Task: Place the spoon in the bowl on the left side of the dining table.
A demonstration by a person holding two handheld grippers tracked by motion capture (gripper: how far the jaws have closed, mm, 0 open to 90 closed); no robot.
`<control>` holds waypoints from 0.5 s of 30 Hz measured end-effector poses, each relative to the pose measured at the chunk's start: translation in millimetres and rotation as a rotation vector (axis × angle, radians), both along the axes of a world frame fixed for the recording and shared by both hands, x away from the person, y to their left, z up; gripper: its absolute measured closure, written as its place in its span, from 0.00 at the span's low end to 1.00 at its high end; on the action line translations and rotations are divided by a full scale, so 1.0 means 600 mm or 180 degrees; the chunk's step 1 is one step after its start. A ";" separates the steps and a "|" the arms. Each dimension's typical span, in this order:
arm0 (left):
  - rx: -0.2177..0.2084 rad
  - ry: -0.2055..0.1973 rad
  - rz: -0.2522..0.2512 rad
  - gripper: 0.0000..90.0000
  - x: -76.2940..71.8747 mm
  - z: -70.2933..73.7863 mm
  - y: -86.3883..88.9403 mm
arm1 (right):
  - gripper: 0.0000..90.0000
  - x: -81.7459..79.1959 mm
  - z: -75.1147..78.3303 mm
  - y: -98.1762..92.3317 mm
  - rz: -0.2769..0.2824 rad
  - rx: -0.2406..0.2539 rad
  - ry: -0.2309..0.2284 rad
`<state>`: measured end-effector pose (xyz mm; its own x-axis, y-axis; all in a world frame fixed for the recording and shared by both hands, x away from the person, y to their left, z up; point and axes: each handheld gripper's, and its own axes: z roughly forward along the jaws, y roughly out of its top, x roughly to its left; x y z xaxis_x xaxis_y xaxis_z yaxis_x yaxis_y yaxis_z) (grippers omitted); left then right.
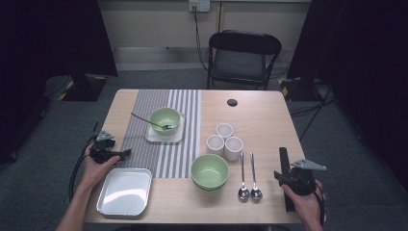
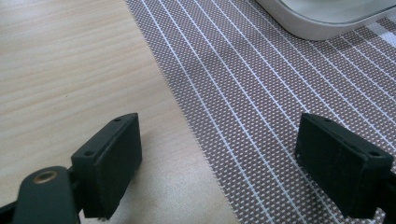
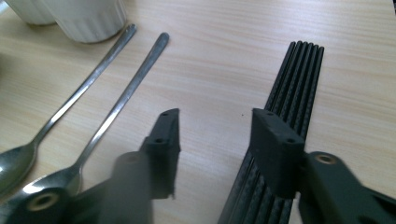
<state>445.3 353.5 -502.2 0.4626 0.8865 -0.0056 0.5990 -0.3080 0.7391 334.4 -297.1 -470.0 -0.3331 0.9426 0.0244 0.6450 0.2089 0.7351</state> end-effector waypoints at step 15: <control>0.0003 -0.0001 0.0001 0.16 0.000 0.000 0.000 | 0.83 -0.008 -0.020 -0.027 0.0000 -0.0135 0.0102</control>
